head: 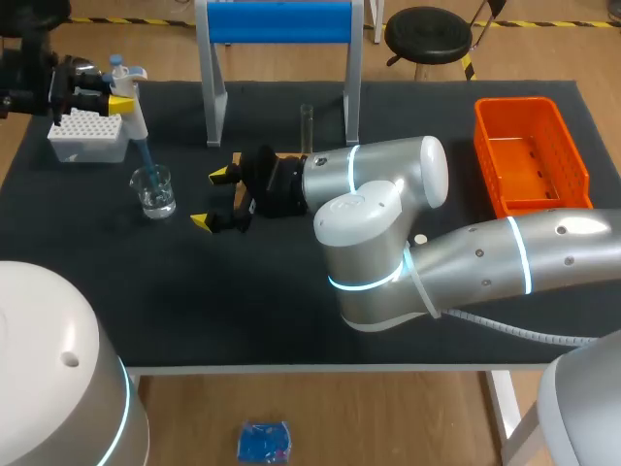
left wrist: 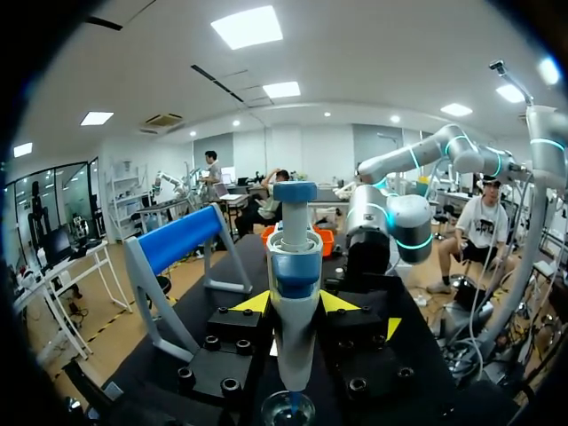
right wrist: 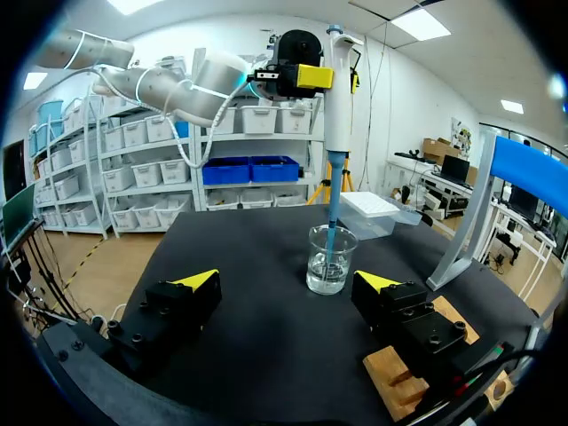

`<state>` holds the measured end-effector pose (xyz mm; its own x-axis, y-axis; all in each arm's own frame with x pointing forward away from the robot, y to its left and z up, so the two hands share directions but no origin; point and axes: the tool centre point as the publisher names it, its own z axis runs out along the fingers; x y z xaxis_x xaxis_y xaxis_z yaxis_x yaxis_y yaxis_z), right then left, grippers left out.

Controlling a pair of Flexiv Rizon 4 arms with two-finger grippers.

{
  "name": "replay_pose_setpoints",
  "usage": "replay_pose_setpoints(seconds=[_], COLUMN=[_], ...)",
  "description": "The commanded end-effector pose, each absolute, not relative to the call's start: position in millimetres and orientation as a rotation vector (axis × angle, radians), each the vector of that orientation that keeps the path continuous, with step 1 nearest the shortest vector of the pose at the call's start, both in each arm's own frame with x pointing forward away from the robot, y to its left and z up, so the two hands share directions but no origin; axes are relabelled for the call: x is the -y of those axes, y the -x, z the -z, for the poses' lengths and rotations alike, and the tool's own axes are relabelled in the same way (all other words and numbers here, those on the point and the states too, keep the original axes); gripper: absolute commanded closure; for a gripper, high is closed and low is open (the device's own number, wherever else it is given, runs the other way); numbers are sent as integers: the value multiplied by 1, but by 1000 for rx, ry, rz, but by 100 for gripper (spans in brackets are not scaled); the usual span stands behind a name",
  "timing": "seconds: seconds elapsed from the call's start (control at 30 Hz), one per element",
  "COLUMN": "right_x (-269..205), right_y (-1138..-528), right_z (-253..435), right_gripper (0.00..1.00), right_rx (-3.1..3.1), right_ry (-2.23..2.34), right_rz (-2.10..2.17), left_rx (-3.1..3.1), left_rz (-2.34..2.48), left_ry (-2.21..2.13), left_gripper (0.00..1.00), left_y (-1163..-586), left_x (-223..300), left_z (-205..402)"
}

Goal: Invert the test tube, pick up the pipette, mount the tip to pipette, aspirate from beaker and dispense into the tube, eject the tip, return the pipette, and cap with the stopper.

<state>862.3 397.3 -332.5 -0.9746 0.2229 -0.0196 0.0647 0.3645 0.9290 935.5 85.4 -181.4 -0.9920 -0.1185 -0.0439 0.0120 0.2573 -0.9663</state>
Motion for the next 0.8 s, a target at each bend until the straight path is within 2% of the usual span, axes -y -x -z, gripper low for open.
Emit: replay_pose_setpoints(seconds=[0.03, 0.8], right_x=[-398, -398], right_y=[-862, -862], right_z=[334, 334], right_gripper=[0, 0], right_rx=[-2468, -2468], right_ry=[-263, -263], right_rz=[-1681, -1681], left_rx=[-2406, -2410], left_rz=[1851, 1857], left_ry=[101, 125], left_gripper=[100, 100], left_y=[-938, -938], left_x=[-85, -87], left_z=[185, 192])
